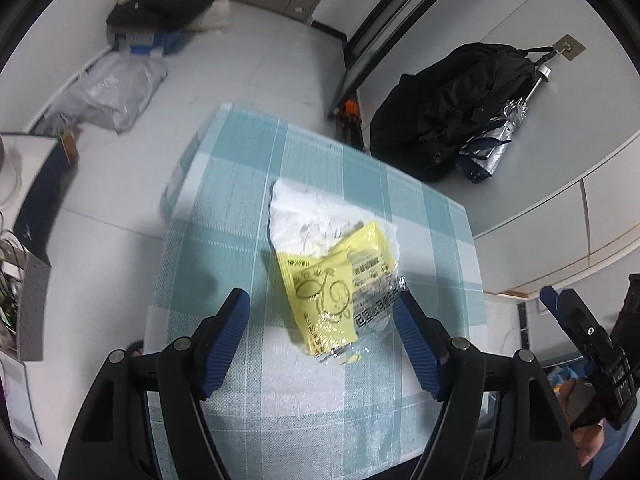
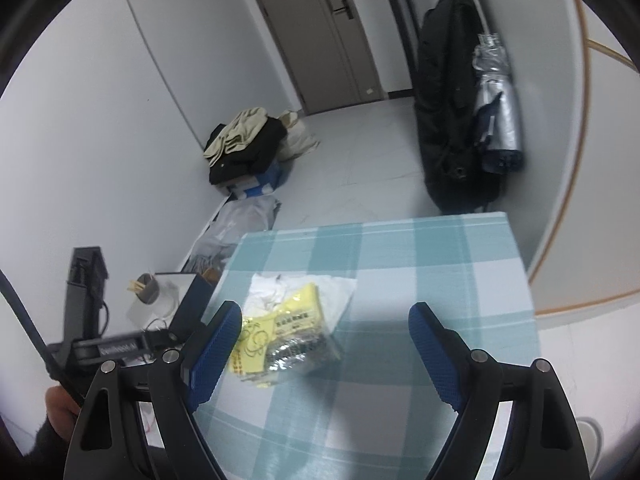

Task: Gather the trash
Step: 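Move both grippers back over the remaining trash on the table, then grasp the yellow wrapper on the tissue with the left gripper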

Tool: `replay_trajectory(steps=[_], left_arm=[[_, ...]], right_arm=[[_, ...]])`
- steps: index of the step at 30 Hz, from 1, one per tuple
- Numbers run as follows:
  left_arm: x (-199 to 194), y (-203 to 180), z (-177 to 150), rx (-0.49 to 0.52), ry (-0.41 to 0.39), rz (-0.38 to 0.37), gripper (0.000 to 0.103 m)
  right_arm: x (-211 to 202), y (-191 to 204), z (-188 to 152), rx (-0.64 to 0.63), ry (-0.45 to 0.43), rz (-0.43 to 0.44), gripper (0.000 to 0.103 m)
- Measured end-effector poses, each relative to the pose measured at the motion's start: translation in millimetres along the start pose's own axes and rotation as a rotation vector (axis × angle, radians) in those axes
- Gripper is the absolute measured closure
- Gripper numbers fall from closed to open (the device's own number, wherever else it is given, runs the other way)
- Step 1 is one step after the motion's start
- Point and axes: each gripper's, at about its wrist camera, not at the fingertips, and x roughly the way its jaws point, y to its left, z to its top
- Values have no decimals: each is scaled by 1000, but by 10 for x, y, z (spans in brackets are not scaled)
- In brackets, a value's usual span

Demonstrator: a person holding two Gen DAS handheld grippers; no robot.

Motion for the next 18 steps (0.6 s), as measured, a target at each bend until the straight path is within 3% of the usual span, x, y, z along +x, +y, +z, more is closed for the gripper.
replay_trajectory(steps=[10, 18], left_arm=[[318, 166, -75, -46, 108, -39, 32], [464, 163, -56, -56, 138, -48, 33]], right_arm=[[261, 105, 15, 10, 53, 31, 17], [302, 51, 23, 24, 67, 24, 17]])
